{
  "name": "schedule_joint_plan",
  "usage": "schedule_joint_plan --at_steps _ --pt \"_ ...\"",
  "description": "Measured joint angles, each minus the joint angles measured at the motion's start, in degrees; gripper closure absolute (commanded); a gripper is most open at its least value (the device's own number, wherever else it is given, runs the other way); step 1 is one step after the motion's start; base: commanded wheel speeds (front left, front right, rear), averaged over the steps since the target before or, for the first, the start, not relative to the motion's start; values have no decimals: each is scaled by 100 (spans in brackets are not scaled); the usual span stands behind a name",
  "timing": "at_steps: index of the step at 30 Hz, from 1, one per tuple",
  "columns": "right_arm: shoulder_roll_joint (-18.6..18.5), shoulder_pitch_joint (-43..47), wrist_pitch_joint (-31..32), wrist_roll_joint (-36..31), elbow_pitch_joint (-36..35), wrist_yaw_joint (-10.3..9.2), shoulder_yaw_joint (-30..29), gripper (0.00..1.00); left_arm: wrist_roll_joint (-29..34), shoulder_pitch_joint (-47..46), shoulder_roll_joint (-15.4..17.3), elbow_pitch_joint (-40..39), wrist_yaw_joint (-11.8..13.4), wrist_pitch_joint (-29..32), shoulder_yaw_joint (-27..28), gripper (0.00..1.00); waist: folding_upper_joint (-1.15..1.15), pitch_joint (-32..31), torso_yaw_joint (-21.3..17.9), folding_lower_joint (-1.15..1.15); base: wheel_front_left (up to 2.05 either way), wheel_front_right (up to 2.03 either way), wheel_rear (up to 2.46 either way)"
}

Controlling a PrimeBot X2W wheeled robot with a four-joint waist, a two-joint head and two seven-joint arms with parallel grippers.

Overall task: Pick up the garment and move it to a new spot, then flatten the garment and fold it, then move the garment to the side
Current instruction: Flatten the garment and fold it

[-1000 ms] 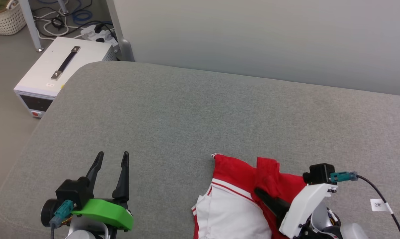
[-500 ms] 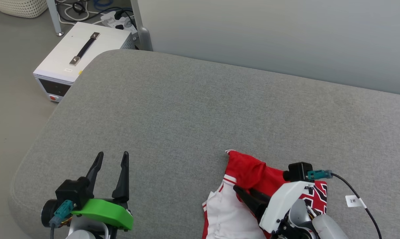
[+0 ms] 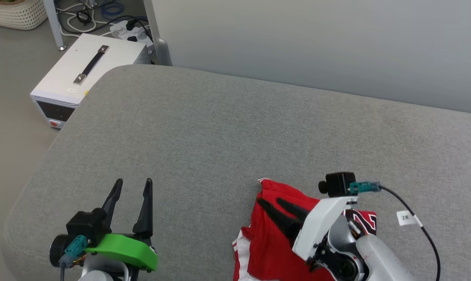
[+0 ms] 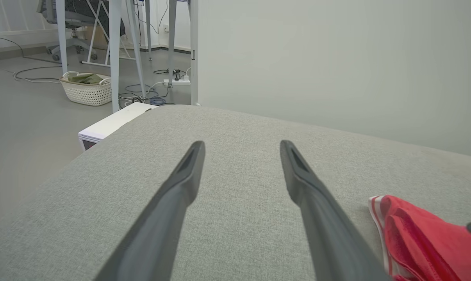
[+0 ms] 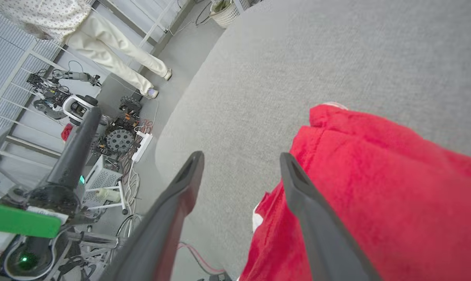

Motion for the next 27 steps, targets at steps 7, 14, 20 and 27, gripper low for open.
schedule_joint_plan --at_steps 7,14,20,27 --pt "-678 -437 -296 -1734 -724 1 -319 0 -35 -1 -64 -108 -15 0 -114 0 0 -26 -248 0 0 0 0" --pt "-1653 -516 -983 -2630 -1169 1 -678 0 -142 -6 -113 -227 -15 0 -208 0 0 -34 -556 0 0 0 0" --pt "-1948 -228 -1557 -2972 -1427 1 -1293 0 -166 -12 -132 -283 -15 0 -229 0 0 -23 -815 0 0 0 0" --pt "-1683 628 -2146 -3282 -1777 1 -2241 0 -216 -12 -151 -366 -15 0 -296 0 0 18 -1042 0 0 0 0"
